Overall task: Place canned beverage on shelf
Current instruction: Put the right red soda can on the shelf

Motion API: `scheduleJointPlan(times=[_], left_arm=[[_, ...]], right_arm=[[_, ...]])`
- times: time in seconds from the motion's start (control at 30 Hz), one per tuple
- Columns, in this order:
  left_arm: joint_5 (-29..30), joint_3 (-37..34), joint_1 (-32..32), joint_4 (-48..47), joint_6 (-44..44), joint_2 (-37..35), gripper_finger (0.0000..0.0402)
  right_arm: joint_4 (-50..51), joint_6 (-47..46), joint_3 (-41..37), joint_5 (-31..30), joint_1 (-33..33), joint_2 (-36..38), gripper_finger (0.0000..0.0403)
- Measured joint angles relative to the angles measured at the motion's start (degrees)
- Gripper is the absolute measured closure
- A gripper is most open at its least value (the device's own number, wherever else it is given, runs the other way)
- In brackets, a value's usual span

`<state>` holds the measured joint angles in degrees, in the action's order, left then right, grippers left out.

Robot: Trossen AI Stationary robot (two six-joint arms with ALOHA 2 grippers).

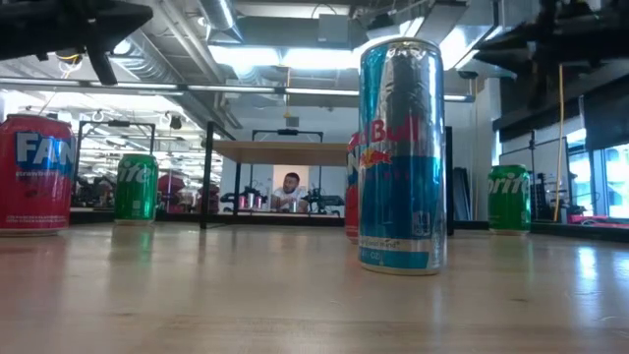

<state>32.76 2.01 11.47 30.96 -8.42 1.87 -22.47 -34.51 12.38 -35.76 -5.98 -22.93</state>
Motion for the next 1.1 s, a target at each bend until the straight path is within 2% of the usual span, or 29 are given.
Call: scheduleJointPlan(times=[0.2,0.33,0.43,0.53,0.7,0.9,1.0,1.1], left_arm=[[2.96,2.11,-2.05,0.19,-0.47,4.02,0.0392],[3.17,2.13,-2.84,-0.02,-0.47,4.32,0.0392],[3.18,2.13,-2.85,0.0,-0.47,4.3,0.0392],[3.18,2.13,-2.85,0.0,-0.49,4.3,0.0392],[3.18,2.13,-2.85,-0.01,-0.47,4.28,0.0392],[3.18,2.13,-2.85,-0.04,-1.95,4.28,0.0392],[2.99,2.13,-2.85,-0.05,-1.97,4.28,0.0392],[2.72,2.13,-2.85,-0.19,-2.04,4.28,0.0392]], right_arm=[[-0.1,3.83,9.64,0.3,0.0,-13.79,0.0363],[0.39,9.76,15.34,0.44,0.0,-23.56,0.0363],[4.3,11.08,19.47,3.63,0.35,-30.08,0.0346],[9.21,10.96,23.54,10.66,1.45,-36.06,0.0301],[16.46,10.9,30.56,21.11,3.1,-44.23,0.0195],[30.77,10.93,39.99,21.83,3.1,-52.81,0.0084],[36.65,10.98,43.26,21.87,3.03,-56.13,0.0051],[37.64,10.96,44.61,21.93,3.02,-58.33,0.0034]])
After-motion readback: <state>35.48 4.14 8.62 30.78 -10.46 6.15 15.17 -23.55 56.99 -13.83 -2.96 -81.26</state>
